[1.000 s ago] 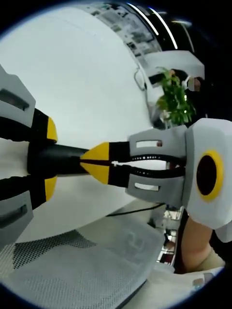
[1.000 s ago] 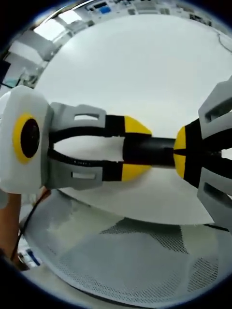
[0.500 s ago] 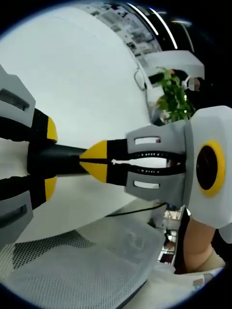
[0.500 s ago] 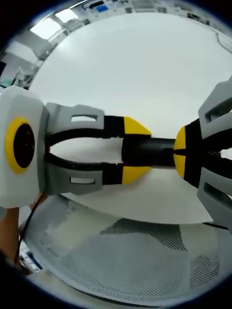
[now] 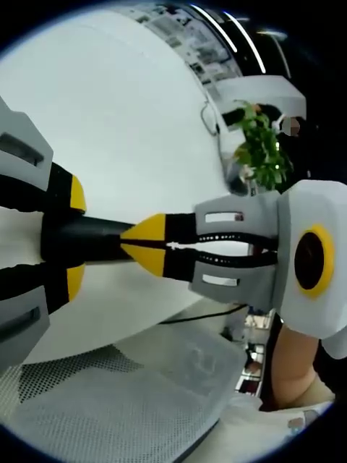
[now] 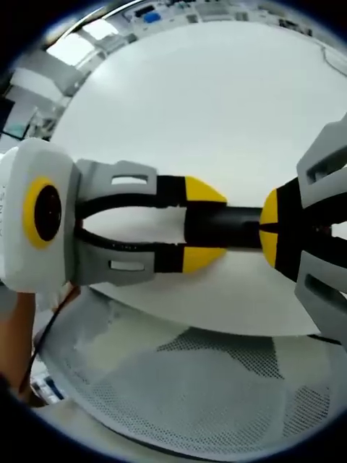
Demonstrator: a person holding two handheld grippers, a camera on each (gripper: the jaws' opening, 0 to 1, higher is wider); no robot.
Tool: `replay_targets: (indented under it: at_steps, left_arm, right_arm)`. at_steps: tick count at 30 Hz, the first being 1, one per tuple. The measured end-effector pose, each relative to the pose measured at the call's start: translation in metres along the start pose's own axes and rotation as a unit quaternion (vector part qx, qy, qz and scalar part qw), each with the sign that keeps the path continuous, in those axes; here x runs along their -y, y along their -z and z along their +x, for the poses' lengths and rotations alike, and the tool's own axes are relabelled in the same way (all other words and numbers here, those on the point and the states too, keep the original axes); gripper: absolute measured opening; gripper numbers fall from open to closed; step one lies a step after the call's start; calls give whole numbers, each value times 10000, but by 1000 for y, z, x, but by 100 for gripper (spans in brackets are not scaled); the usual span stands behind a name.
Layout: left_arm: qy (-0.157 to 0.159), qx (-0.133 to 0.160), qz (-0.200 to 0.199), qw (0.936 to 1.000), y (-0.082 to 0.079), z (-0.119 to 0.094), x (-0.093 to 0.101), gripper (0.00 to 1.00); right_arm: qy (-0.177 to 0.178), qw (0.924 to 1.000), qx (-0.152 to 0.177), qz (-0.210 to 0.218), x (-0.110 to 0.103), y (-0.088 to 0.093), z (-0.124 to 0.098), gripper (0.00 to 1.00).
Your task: Press the specified remote control buttons in sequence, fully releasing each button before pressing the next.
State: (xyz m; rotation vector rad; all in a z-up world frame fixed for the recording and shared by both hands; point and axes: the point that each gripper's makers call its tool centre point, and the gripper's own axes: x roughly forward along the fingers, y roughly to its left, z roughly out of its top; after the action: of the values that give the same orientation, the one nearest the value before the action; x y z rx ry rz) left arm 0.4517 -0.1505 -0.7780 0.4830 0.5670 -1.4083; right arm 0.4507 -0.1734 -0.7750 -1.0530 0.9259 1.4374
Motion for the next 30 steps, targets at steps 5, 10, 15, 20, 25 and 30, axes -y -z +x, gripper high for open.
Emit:
replay_targets:
  at_steps: [5, 10, 15, 20, 25, 30]
  left_arm:
    - [4, 0, 3, 10000, 1, 1, -1, 24]
    - [7, -2, 9, 10000, 1, 0, -1, 24]
    - [3, -1, 5, 10000, 1, 0, 0, 24]
    - [1, -4, 7, 10000, 1, 0, 0, 24]
    - [1, -8, 11, 10000, 1, 0, 0, 24]
    - [2, -10, 12, 10000, 1, 0, 0, 24]
  right_arm:
    - [56, 10000, 47, 27, 2, -1, -7, 0]
    - [125, 9999, 101, -1, 5, -6, -15, 0]
    - [193, 9997, 146, -44, 7, -12, -22, 0]
    - [218, 9996, 134, -98, 8, -15, -24, 0]
    - [240, 9995, 136, -138, 11, -15, -26, 0]
    - [247, 9995, 138, -161, 11, -16, -26, 0]
